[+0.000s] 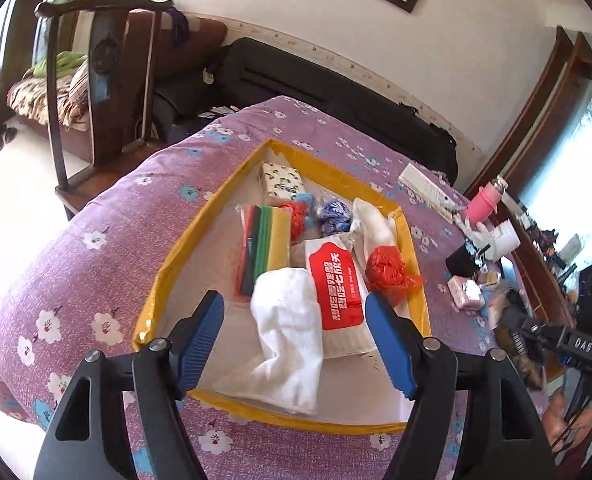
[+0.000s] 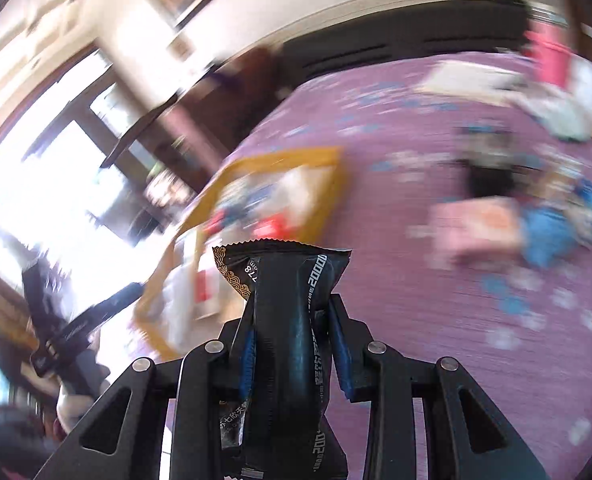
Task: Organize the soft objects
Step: 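Lower the white cloth and black pack into the yellow tray, release both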
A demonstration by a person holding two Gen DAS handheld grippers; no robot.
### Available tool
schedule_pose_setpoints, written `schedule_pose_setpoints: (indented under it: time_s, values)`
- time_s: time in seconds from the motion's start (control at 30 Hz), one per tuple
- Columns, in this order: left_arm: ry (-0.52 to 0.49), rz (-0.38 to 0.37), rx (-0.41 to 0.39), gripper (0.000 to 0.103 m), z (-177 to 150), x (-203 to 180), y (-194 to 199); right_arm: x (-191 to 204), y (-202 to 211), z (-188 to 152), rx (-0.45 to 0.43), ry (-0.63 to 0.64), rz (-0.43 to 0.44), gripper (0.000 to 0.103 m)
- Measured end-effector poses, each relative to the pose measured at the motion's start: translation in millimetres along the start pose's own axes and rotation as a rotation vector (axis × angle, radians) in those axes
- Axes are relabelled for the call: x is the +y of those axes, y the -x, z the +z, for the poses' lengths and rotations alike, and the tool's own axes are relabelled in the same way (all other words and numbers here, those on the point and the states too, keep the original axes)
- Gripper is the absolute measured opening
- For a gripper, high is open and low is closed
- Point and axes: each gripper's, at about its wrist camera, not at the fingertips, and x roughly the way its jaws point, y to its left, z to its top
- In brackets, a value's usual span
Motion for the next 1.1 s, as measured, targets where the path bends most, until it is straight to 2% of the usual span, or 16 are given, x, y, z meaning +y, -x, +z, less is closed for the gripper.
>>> schedule_pose_setpoints:
  time_s: [0.1, 0.23, 0.33, 0.67, 0.77, 0.83, 0.87, 0.9, 1.03, 1.1]
  values:
    - [0.026, -0.003, -0.015, 0.076, -1, 8, 7, 43, -41, 5, 0.09, 0.105, 0.058, 0.035]
    - [0.028, 0.009, -0.034, 0.077, 0, 15, 13, 88, -96, 1, 0.222, 0.241, 0.093, 0.035]
    - [0.029, 0.024, -0.045, 0.077, 1, 20, 15, 99, -129, -1, 0.288, 0.284, 0.041, 0.035]
    - [0.026, 0.041, -0.03, 0.077, 1, 24, 9, 98, -175, 24, 0.254, 0.337, -0.166, 0.038]
    - [0.014, 0.036, -0.032, 0.077, 0, 17, 13, 101, -166, 20, 0.26, 0.35, -0.128, 0.043]
    - [-0.004, 0.047, -0.038, 0.082, 0, 10, 16, 99, -148, 18, 0.236, 0.331, -0.064, 0.057]
    - [-0.013, 0.052, -0.039, 0.083, 0, 6, 17, 99, -134, 17, 0.206, 0.327, -0.058, 0.067]
    - [-0.022, 0.05, -0.042, 0.083, 0, 1, 19, 97, -123, 17, 0.176, 0.325, -0.063, 0.072]
    - [-0.089, 0.022, -0.022, 0.084, -4, -25, 18, 71, -72, 16, 0.082, 0.286, -0.09, 0.074]
    - [-0.138, -0.018, 0.005, 0.084, -6, -43, 15, 42, -45, 14, 0.04, 0.243, -0.134, 0.074]
